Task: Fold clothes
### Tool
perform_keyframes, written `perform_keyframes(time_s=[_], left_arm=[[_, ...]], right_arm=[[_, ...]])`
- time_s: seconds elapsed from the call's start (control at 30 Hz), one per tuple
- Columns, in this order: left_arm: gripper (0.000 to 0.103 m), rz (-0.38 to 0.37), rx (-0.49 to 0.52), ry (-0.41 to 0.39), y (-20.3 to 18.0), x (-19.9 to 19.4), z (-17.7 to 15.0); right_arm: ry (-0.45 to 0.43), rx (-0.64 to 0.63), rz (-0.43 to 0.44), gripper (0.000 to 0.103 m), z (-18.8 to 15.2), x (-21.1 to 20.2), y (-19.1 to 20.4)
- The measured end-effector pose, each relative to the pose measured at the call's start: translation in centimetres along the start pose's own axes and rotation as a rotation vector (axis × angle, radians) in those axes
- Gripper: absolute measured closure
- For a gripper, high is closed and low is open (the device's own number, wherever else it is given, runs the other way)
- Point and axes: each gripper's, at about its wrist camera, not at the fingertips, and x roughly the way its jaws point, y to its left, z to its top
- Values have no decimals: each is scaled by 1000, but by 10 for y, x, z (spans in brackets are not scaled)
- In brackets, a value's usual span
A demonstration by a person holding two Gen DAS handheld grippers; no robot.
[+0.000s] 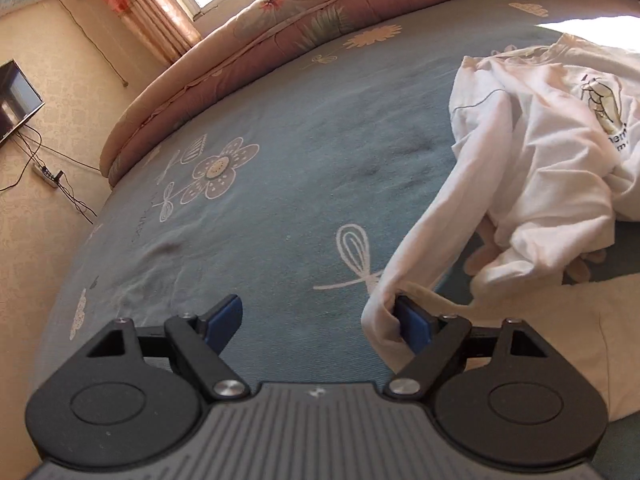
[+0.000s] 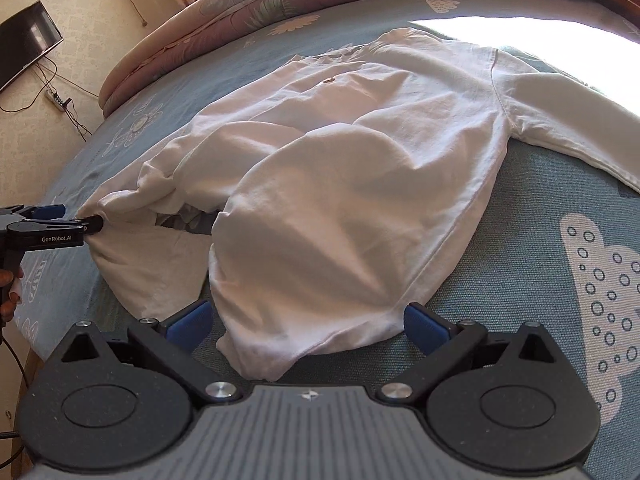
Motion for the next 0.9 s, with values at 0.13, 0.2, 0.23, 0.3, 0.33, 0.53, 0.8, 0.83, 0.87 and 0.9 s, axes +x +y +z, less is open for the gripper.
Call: perform_keyframes(time_s=[0.13, 0.2, 0.23, 0.3, 0.33, 0.53, 0.8, 0.83, 0.87, 0.9], left_arm=[[19, -7, -31, 29, 24, 13, 12], [21, -64, -34, 17, 22, 7, 11], [21, -103, -35, 7, 19, 3, 9], [21, -166, -45, -12, 9, -8, 4], [21, -188, -48, -24, 2, -14, 2], [21, -343, -12, -87, -37, -50, -22], [25, -460, 117, 3, -85, -50, -51], [25, -460, 131, 12, -90, -49, -55], [25, -449, 139, -4, -93, -52, -59], [25, -454, 138, -4, -92, -54, -59]], right_arm=[[-4, 10, -16, 0, -1, -5, -1], [0, 9, -18, 0, 0, -5, 1], [3, 7, -16, 0, 0, -4, 3], [4, -1, -14, 0, 1, -3, 7], [7, -6, -13, 0, 0, -3, 9], [9, -31, -20, 0, -1, -6, 16], [30, 1, -7, 0, -6, -2, 13], [32, -1, -9, 0, -7, -2, 14], [33, -2, -10, 0, -8, -3, 14], [34, -1, -12, 0, -8, -3, 14]])
